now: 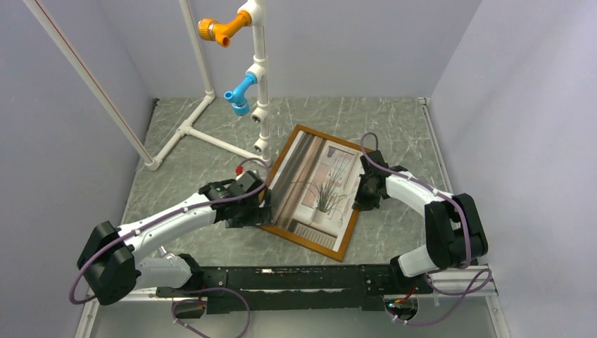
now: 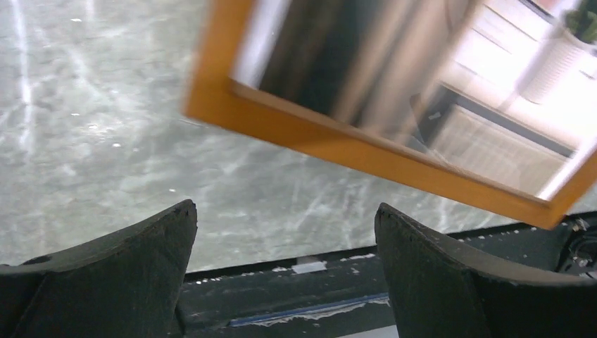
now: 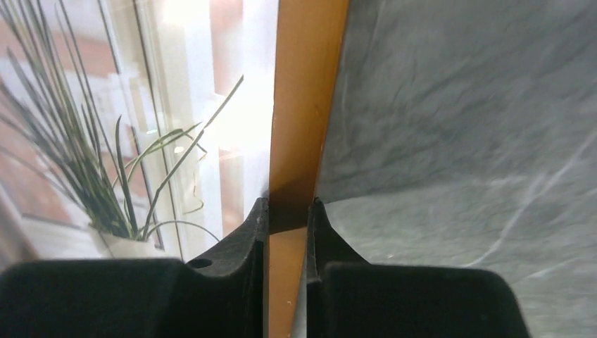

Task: Put the photo into the frame
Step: Adjust the photo frame at the center of the board.

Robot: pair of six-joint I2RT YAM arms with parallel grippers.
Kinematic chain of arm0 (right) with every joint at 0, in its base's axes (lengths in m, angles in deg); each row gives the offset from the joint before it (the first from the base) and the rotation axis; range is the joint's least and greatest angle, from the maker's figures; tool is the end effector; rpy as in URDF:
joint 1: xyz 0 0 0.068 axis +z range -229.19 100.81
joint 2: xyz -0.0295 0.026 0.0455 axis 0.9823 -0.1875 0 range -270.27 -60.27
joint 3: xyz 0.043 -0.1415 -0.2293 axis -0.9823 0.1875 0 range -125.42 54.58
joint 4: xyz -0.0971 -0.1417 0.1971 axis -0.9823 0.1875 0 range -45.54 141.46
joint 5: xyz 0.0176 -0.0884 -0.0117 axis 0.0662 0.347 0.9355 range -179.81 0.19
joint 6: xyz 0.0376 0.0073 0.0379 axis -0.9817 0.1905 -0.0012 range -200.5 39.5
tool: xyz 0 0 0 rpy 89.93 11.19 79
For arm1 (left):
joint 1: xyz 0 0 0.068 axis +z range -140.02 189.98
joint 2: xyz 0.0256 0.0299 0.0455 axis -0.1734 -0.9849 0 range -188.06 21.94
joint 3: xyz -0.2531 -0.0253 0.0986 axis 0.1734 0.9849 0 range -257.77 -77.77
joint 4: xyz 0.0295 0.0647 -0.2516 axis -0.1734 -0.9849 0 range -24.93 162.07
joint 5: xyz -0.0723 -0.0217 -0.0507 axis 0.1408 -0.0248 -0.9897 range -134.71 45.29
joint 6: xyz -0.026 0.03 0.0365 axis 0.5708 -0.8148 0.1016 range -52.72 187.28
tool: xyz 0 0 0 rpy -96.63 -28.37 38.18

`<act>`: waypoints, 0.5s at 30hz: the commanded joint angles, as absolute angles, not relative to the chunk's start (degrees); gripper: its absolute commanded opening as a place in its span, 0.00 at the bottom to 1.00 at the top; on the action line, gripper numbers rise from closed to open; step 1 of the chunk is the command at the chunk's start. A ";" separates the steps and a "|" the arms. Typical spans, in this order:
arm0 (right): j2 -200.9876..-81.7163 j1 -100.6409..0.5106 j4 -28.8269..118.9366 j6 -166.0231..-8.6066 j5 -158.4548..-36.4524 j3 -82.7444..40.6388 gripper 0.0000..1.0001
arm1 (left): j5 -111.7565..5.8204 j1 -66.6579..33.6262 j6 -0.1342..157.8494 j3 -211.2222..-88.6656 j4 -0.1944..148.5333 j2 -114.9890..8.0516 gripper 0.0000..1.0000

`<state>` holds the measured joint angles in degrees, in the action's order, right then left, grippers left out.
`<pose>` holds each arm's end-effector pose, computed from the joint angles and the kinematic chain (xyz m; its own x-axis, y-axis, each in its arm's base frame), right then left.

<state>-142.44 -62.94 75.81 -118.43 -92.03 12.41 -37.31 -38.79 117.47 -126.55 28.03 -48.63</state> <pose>0.2351 0.0700 0.1598 -0.8967 0.3784 -0.2298 0.3292 0.9170 0.2255 0.1529 -0.1675 0.2275 -0.9312 -0.0933 -0.3524 -0.0067 0.9709 -0.2394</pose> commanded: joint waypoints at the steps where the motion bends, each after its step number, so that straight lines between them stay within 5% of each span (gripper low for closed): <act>1: -146.13 -62.69 81.67 -106.53 -77.67 5.63 0.00 | -43.31 -31.95 111.18 -122.68 32.08 -44.76 1.00; 7: -151.69 -63.34 83.19 -104.67 -72.76 -1.36 0.04 | -44.18 -27.06 106.06 -120.17 36.58 -45.40 0.99; 12: -154.68 -63.64 83.61 -105.52 -75.56 -5.59 0.57 | -45.40 -26.41 103.95 -120.31 40.78 -48.57 0.99; 15: -152.34 -63.71 82.68 -106.98 -79.67 -4.08 0.79 | -46.43 -26.12 103.50 -119.97 43.74 -49.52 0.99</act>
